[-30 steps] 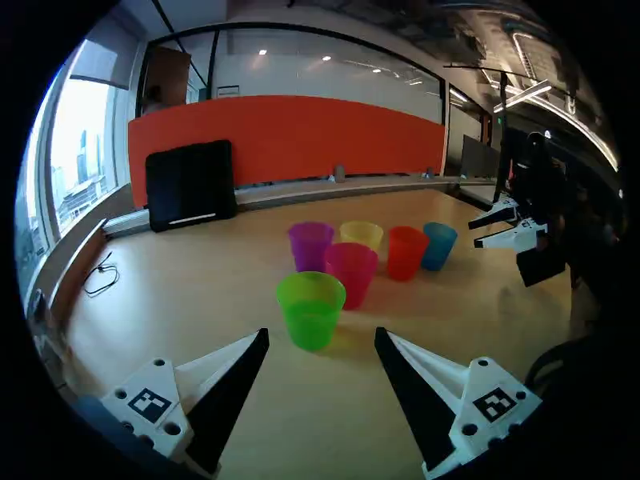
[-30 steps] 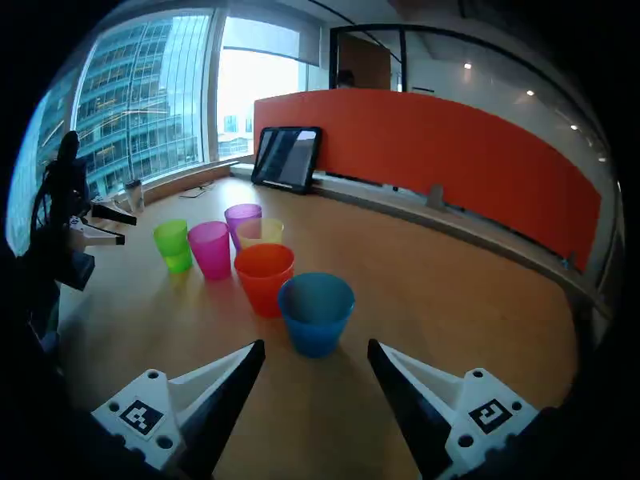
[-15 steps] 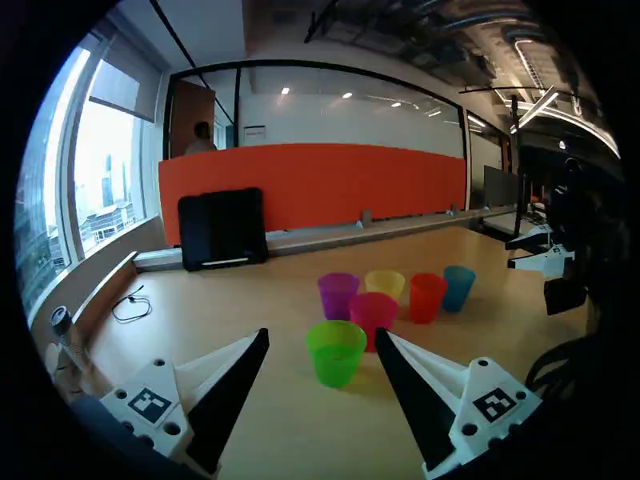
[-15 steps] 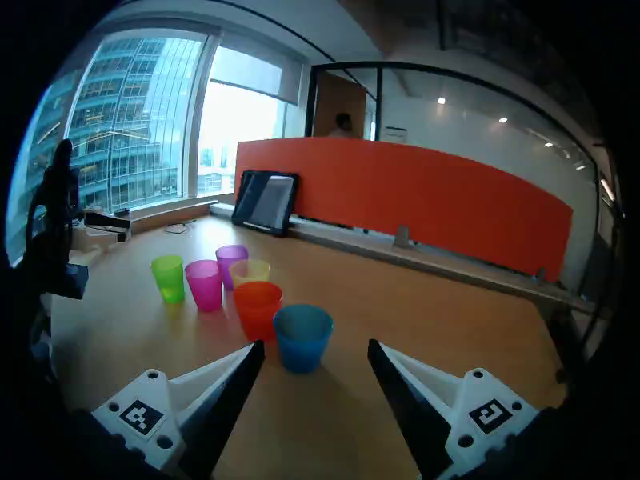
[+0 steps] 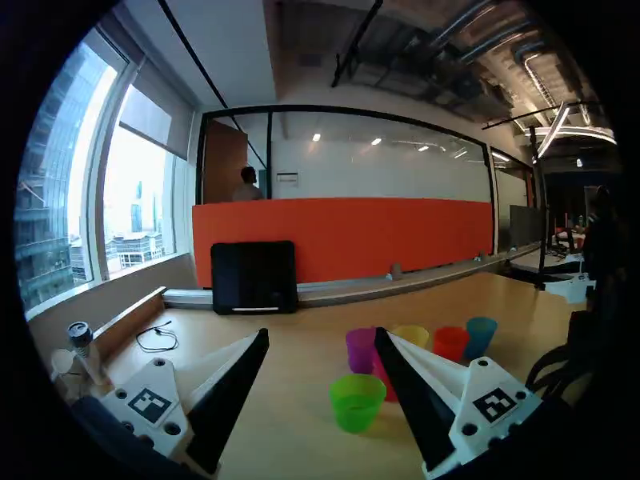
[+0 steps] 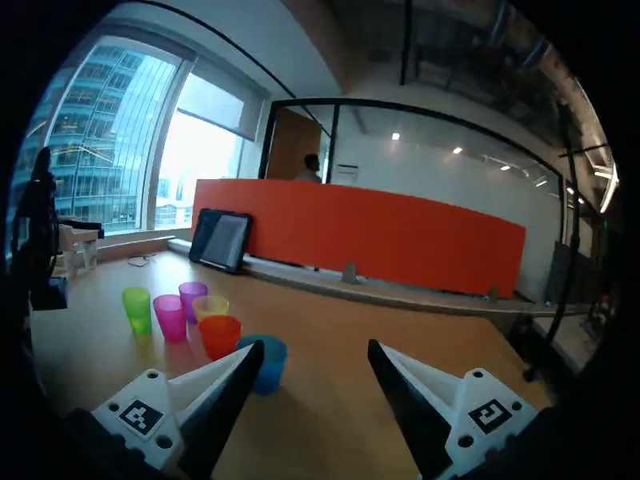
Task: Pour water
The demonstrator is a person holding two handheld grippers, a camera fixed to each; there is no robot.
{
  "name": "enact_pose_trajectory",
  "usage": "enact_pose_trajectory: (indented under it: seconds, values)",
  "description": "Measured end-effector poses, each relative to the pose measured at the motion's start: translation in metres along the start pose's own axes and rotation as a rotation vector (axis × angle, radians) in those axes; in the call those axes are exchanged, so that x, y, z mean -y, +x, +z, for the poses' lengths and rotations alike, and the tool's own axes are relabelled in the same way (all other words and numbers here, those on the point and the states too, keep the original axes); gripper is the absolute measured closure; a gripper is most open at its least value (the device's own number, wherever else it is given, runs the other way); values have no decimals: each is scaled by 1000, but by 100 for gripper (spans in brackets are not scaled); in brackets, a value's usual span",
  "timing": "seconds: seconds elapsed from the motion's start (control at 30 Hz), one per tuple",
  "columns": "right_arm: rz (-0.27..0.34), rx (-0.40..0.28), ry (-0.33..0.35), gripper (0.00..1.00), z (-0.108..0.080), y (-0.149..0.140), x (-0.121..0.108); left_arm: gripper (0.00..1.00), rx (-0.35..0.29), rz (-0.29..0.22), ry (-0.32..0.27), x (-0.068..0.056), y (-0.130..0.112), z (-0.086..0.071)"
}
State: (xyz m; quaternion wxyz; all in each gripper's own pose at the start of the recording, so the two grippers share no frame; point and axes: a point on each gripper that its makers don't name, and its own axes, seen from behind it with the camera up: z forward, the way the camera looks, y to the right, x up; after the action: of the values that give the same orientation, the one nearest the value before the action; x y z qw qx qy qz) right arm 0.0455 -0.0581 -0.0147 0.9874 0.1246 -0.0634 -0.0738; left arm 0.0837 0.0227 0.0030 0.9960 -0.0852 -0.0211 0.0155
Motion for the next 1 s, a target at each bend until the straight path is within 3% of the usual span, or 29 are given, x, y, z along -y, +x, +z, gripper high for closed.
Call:
enact_pose_trajectory:
  seconds: [0.2, 0.6, 1.0]
  values:
    - [31, -74, -105, 0, -4, 18, -19, 2, -46, 14, 38, 3, 10, -2]
    - [38, -232, -276, 0, -19, 57, -49, 1, -78, 21, 77, 3, 17, -1]
    - [69, -227, -306, 0, -23, 53, -53, 1, -98, 37, 120, 5, 13, 2]
